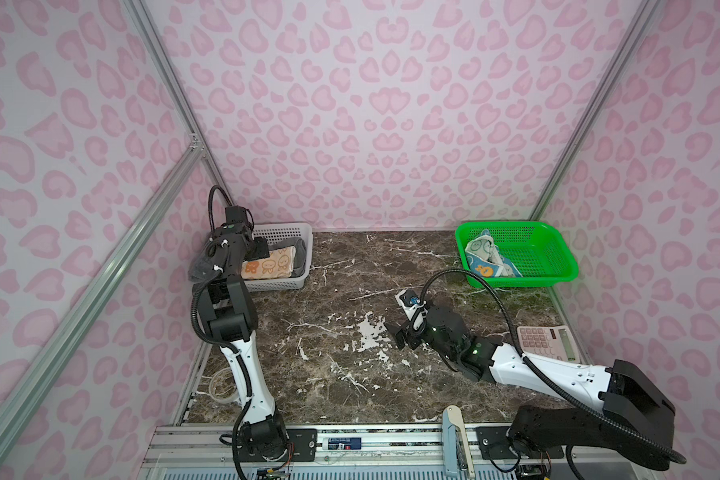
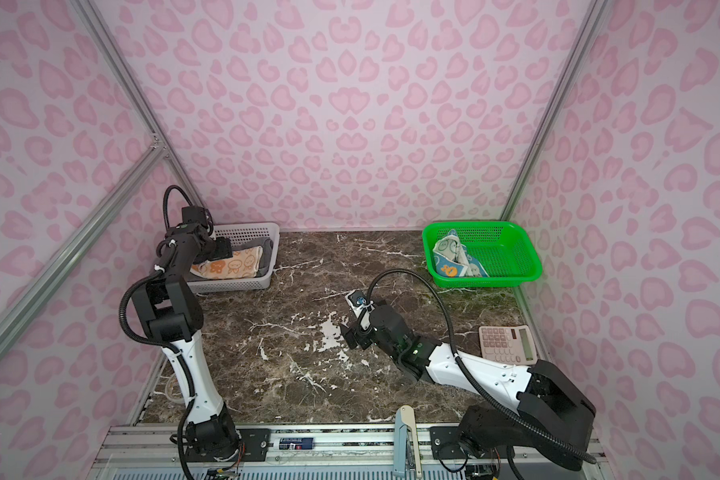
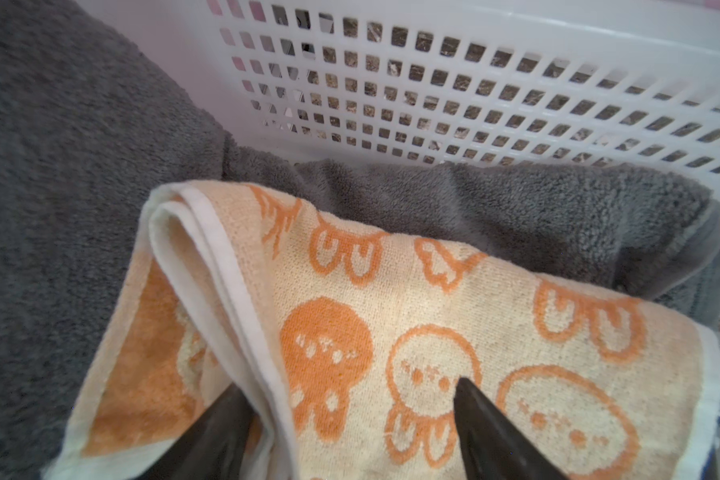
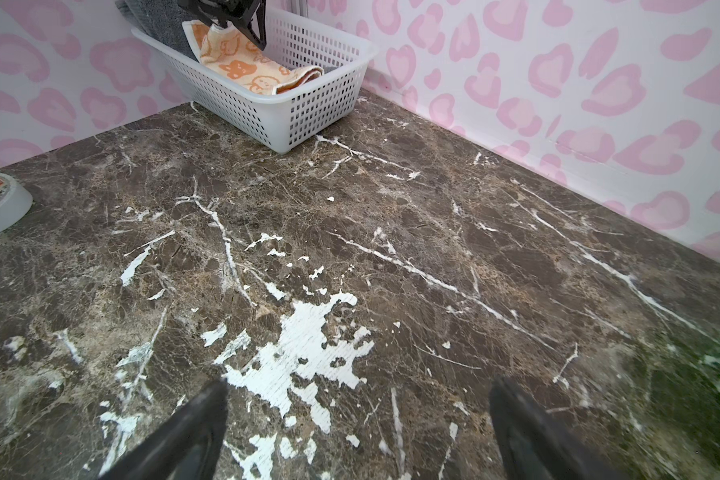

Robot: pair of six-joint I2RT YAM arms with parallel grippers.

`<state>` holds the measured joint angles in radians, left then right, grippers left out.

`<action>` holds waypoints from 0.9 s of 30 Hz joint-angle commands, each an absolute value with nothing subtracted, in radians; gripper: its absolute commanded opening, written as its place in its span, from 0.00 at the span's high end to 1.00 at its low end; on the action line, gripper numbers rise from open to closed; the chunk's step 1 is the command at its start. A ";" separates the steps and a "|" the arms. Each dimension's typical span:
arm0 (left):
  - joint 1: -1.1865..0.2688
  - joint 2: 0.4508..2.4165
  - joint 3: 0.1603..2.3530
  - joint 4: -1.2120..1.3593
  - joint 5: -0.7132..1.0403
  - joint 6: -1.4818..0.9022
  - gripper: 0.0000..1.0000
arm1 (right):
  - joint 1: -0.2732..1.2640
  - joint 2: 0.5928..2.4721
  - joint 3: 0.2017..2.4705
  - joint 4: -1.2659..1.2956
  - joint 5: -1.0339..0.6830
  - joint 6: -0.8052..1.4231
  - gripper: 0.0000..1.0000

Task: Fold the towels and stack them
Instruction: 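Lower the orange towel onto the grey towel in the white basket with the left gripper, then open the left gripper and raise it above the white basket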

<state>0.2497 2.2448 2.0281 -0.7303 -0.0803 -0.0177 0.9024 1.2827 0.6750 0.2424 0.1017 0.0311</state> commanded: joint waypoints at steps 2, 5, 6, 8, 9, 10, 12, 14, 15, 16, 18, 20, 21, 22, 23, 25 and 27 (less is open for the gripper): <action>0.249 1.775 1.995 -0.705 -0.116 -0.009 0.32 | 0.902 1.294 0.666 0.267 0.090 0.032 0.01; 0.249 1.753 1.972 -0.683 -0.131 -0.007 0.41 | 0.900 1.297 0.664 0.269 0.085 0.034 0.01; 0.249 1.746 1.963 -0.674 -0.135 -0.006 0.46 | 0.899 1.298 0.664 0.270 0.085 0.033 0.01; 0.249 1.730 1.944 -0.650 -0.135 -0.006 0.54 | 0.900 1.300 0.663 0.273 0.083 0.034 0.01; 0.249 1.720 1.933 -0.637 -0.134 -0.008 0.55 | 0.900 1.301 0.664 0.276 0.081 0.034 0.01; 0.249 1.711 1.922 -0.625 -0.136 -0.007 0.56 | 0.900 1.302 0.664 0.277 0.080 0.034 0.01; 0.249 1.695 1.905 -0.606 -0.143 -0.008 0.57 | 0.900 1.304 0.665 0.277 0.078 0.035 0.01; 0.249 1.682 1.895 -0.598 -0.144 -0.008 0.57 | 0.899 1.305 0.664 0.278 0.076 0.035 0.01; 0.249 1.675 1.894 -0.598 -0.142 -0.008 0.57 | 0.899 1.307 0.664 0.278 0.075 0.035 0.01; 0.249 1.669 1.894 -0.597 -0.138 -0.008 0.57 | 0.897 1.310 0.666 0.278 0.073 0.034 0.01; 0.249 1.654 1.889 -0.597 -0.125 -0.009 0.56 | 0.898 1.312 0.667 0.279 0.069 0.034 0.01; 0.249 1.637 1.883 -0.595 -0.103 -0.011 0.50 | 0.898 1.315 0.669 0.282 0.066 0.032 0.01; 0.249 1.629 1.880 -0.592 -0.091 -0.013 0.49 | 0.898 1.317 0.670 0.282 0.066 0.034 0.01; 0.249 1.621 1.876 -0.590 -0.080 -0.014 0.49 | 0.899 1.319 0.672 0.283 0.064 0.034 0.01; 0.249 1.613 1.873 -0.589 -0.069 -0.016 0.49 | 0.899 1.320 0.673 0.284 0.064 0.034 0.01; 0.249 1.596 1.870 -0.588 -0.035 -0.016 0.52 | 0.898 1.323 0.675 0.288 0.060 0.035 0.01; 0.249 1.579 1.862 -0.588 -0.009 -0.015 0.56 | 0.899 1.327 0.676 0.287 0.057 0.035 0.01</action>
<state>0.2489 2.2368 1.8709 -0.6037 -0.0662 -0.0158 0.8967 1.3201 0.6704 0.2646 0.0582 0.0345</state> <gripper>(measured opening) 0.453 0.987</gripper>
